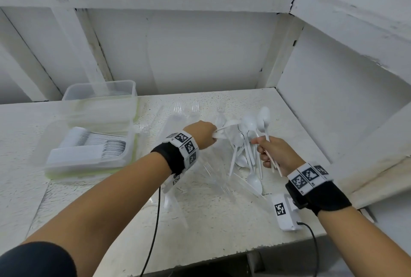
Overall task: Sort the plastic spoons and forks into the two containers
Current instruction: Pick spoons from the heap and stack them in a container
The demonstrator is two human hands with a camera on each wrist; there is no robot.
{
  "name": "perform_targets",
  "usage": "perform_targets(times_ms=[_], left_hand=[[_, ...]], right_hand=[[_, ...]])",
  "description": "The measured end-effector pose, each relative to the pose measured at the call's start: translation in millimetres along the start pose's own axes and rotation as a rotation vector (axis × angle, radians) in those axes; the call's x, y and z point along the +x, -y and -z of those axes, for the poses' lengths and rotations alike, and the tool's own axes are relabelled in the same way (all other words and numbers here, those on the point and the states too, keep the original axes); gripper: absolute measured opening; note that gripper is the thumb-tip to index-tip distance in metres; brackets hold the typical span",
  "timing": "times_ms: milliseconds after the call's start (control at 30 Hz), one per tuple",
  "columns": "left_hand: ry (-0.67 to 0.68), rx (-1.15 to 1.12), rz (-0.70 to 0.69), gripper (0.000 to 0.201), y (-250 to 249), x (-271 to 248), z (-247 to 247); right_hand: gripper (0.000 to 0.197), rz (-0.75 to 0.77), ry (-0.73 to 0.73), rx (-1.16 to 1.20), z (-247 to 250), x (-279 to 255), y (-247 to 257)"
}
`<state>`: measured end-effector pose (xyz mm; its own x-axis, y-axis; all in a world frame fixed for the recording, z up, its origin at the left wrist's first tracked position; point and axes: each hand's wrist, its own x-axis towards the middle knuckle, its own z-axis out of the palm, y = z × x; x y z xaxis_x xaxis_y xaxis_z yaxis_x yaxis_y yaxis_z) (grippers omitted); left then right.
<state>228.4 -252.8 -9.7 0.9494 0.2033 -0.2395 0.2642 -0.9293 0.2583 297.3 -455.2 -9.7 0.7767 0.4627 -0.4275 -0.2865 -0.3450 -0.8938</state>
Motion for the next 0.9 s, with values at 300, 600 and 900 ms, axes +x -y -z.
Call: perform_targets(times_ms=[300, 600, 900], left_hand=[[-0.227, -0.454, -0.039, 0.018, 22.6, -49.3, 52.0], [-0.042, -1.107, -0.021, 0.027, 37.7, -103.3, 53.8], [-0.144, -1.304, 0.056, 0.023, 51.3, -133.6, 28.3]], right_hand=[[0.013, 0.217, 0.022, -0.13, -14.4, -17.8, 30.2], [0.018, 0.51, 0.171, -0.447, -78.3, -36.5, 58.0], [0.012, 0.346, 0.414, -0.136, -120.7, -44.3, 31.9]])
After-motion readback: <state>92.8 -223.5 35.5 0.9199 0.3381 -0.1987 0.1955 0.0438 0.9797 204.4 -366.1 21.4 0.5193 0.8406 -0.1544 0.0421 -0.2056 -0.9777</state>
